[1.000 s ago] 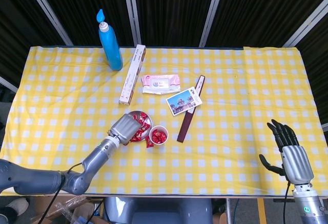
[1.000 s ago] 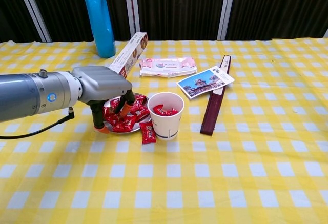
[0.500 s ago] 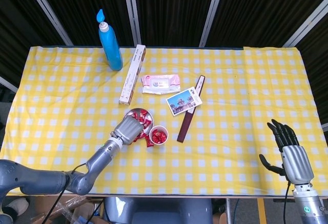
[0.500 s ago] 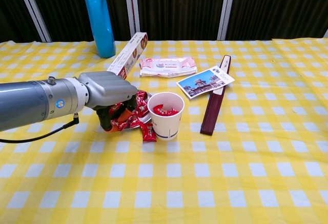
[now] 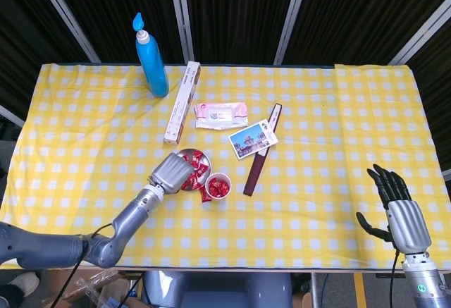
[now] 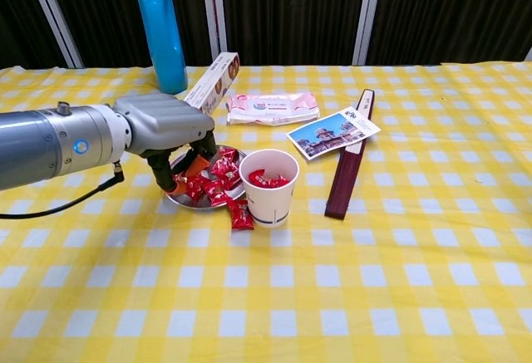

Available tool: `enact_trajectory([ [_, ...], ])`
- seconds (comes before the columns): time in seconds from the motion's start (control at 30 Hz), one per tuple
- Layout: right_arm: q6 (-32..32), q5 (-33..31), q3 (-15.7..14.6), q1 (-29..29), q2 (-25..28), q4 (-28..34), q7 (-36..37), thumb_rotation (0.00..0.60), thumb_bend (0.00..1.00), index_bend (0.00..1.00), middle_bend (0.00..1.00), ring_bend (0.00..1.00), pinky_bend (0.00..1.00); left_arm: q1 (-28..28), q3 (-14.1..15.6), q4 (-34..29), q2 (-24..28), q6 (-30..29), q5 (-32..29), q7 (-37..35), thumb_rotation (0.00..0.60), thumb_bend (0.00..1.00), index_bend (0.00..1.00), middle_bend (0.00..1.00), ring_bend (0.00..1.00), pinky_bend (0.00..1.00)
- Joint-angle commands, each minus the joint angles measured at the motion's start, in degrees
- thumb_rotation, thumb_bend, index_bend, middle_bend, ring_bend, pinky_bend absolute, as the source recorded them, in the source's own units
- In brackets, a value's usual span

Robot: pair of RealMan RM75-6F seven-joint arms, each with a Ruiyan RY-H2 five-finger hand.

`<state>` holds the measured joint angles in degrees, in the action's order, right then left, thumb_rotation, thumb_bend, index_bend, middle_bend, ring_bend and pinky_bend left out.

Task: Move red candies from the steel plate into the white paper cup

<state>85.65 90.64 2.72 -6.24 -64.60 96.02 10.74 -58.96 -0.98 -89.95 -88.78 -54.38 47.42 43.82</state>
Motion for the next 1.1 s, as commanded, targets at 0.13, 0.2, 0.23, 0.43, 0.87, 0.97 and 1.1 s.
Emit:
enact_trajectory([
  [0.13, -0.13, 0.03, -0.02, -0.07, -0.09, -0.02, -0.28, 0.6, 0.39, 0.0, 0.0, 0.0, 0.0, 0.31, -3.39, -4.67, 4.35, -3.63, 2.5, -1.21, 0.6, 0.37, 0.62, 0.65, 0.88, 0.94],
  [0.2, -0.08, 0.03, -0.02, -0.05, -0.11, 0.02, -0.34, 0.6, 0.39, 0.0, 0.0, 0.0, 0.0, -0.13, -4.66, -5.96, 5.03, -4.02, 2.69, -1.13, 0.6, 0.37, 0.62, 0.65, 0.88, 0.94],
  [0.23, -0.1, -0.02, 0.01, -0.05, -0.13, 0.0, -0.31, 0.6, 0.39, 0.0, 0.0, 0.0, 0.0, -0.38, -5.15, -6.27, 4.96, -4.13, 2.75, -1.03, 0.6, 0.37, 0.62, 0.64, 0.88, 0.94],
  [0.43, 0.03, -0.15, 0.1, 0.0, -0.1, -0.01, -0.22, 0.6, 0.39, 0.0, 0.0, 0.0, 0.0, -2.14, -6.5, -6.46, 2.34, -3.64, 3.37, 0.13, 0.6, 0.37, 0.61, 0.64, 0.88, 0.94],
  [0.87, -0.1, -0.38, 0.29, -0.1, 0.06, -0.19, 0.36, 0.6, 0.39, 0.0, 0.0, 0.0, 0.0, -5.67, -6.7, -3.22, -4.02, -1.76, 0.25, 4.52, 0.6, 0.36, 0.59, 0.61, 0.88, 0.94],
  [0.97, -0.12, -0.31, 0.25, -0.1, 0.1, -0.16, 0.37, 0.6, 0.39, 0.0, 0.0, 0.0, 0.0, -6.01, -6.61, -3.16, -4.36, -1.54, -0.76, 5.11, 0.6, 0.31, 0.53, 0.55, 0.88, 0.94],
  [1.1, -0.1, -0.3, 0.26, -0.11, 0.1, -0.17, 0.36, 0.6, 0.39, 0.0, 0.0, 0.0, 0.0, -6.09, -6.57, -3.46, -4.38, -1.71, -1.13, 5.1, 0.6, 0.27, 0.46, 0.48, 0.88, 0.94],
])
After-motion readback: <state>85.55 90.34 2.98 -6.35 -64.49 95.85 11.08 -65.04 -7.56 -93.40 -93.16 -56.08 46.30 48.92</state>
